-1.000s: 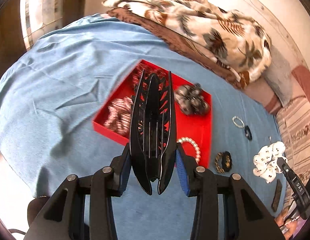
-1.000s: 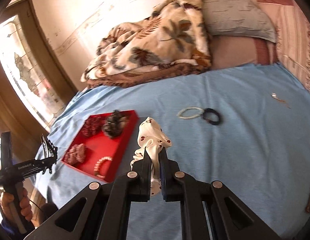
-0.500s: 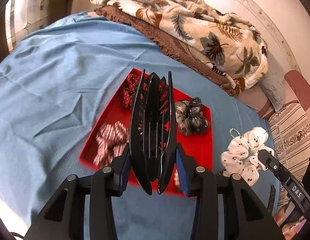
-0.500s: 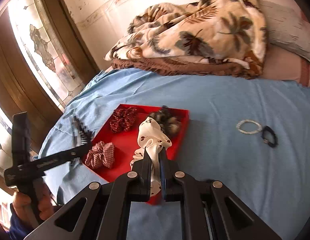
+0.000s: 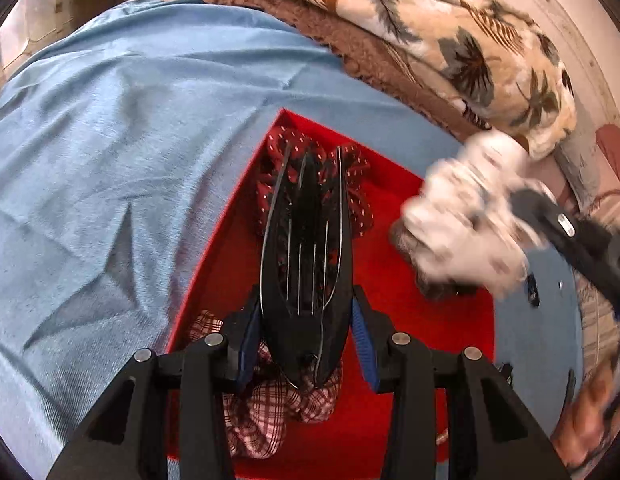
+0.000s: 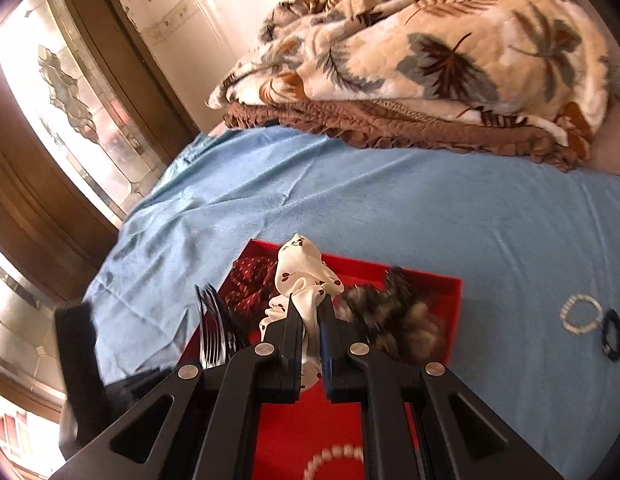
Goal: Organize jewelry
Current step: 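Carry claw clip and white scrunchie into the red tray and open both grippers, then grasp the black hair tie with the right gripper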
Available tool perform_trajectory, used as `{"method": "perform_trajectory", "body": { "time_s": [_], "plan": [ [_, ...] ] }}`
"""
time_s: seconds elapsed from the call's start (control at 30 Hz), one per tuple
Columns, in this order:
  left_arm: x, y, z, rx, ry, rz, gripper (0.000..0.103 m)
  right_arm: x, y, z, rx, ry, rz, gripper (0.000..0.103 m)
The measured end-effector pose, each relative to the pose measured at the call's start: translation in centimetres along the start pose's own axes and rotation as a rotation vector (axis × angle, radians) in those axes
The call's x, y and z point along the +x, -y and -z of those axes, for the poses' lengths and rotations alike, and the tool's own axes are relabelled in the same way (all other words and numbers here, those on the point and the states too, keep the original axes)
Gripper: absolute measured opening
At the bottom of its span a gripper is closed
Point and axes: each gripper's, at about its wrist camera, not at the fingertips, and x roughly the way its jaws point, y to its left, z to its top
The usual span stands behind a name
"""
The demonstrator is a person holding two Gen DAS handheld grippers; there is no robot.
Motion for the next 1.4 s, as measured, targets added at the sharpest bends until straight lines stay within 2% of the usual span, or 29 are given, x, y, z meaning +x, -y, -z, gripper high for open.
{"method": "perform_trajectory", "body": {
  "time_s": [0.2,0.37,0.4,0.43,0.5,0.57,0.8,0.97,1.23,1.4],
  "plan": [
    [-0.2,0.0,0.3,0.027,0.030,0.020,0.040,5.2,0.4,-0.5,-0.025,-0.074,0.065,0.009],
    [-0.9,0.3,0.8,0.066,0.083,0.016,0.041,7.0,0.7,-0.1,-0.052,-0.099,0.108,0.011],
    [-1.3,0.4,0.9,0.073,0.099,0.014,0.045,7.0,0.7,-0.1,-0.051,-0.099,0.111,0.013],
    [-1.6,0.5,0.9,0.076,0.114,0.011,0.050,7.0,0.8,-0.2,-0.047,-0.098,0.109,0.017],
    [-2.5,0.6,1.1,0.078,0.156,0.003,0.053,6.6,0.8,-0.4,-0.042,-0.085,0.116,0.043],
    [-3.3,0.6,1.3,0.078,0.194,-0.007,0.056,5.9,0.8,-0.4,-0.049,-0.064,0.119,0.049],
    [-4.5,0.4,1.6,0.060,0.262,-0.028,0.060,2.4,0.9,-0.4,-0.070,-0.026,0.136,0.049],
    [-5.6,0.1,2.2,0.030,0.246,-0.052,0.060,-1.7,2.6,0.6,-0.034,0.007,0.135,0.053],
    [-8.3,1.4,4.9,0.037,0.212,-0.107,0.060,-7.8,8.3,4.7,0.056,0.019,0.179,0.055],
    [-10.2,4.4,5.9,0.099,0.220,-0.112,0.060,-11.2,12.9,8.2,0.146,0.014,0.222,0.055]
  ]
}}
